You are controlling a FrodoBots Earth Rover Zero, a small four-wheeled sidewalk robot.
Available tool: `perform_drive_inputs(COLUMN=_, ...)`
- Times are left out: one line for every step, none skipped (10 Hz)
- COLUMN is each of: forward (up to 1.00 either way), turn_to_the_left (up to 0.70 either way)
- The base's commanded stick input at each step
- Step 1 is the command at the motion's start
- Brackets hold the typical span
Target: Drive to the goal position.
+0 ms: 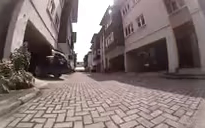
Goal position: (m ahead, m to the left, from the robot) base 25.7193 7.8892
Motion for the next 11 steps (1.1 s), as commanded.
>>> perform_drive_inputs(forward=0.50, turn_to_the_left=0.00)
perform_drive_inputs(forward=0.50, turn_to_the_left=0.00)
perform_drive_inputs(forward=0.50, turn_to_the_left=0.00)
perform_drive_inputs(forward=0.50, turn_to_the_left=0.00)
perform_drive_inputs(forward=0.50, turn_to_the_left=0.00)
perform_drive_inputs(forward=0.50, turn_to_the_left=0.00)
perform_drive_inputs(forward=0.50, turn_to_the_left=0.00)
perform_drive_inputs(forward=0.50, turn_to_the_left=0.00)
perform_drive_inputs(forward=0.50, turn_to_the_left=0.00)
perform_drive_inputs(forward=0.50, turn_to_the_left=0.00)
perform_drive_inputs(forward=0.50, turn_to_the_left=0.00)
